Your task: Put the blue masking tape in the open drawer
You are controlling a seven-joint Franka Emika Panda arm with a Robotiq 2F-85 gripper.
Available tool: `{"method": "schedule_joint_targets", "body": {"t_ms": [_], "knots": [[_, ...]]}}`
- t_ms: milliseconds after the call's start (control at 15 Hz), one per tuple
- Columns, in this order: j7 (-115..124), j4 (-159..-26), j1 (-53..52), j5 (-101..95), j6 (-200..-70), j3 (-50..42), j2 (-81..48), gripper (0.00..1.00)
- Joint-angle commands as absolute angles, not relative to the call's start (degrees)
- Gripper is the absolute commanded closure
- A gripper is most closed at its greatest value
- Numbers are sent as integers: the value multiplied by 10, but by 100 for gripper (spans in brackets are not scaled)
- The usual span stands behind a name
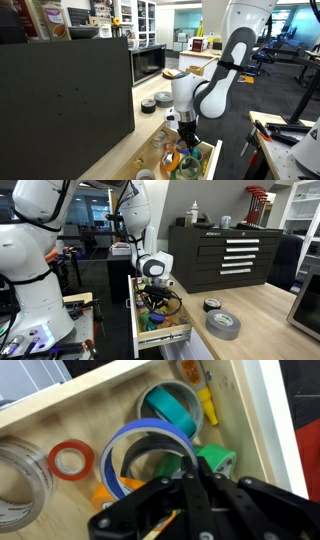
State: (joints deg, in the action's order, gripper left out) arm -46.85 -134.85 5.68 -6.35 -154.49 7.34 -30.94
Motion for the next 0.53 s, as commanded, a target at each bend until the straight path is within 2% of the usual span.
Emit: {"method": "schedule_joint_targets", "body": {"t_ms": [0,467], "knots": [[-462,-1299,71,-57,-1521,83,-329,64],[-470,-1253,84,-52,-1496,88,-327,18]]}}
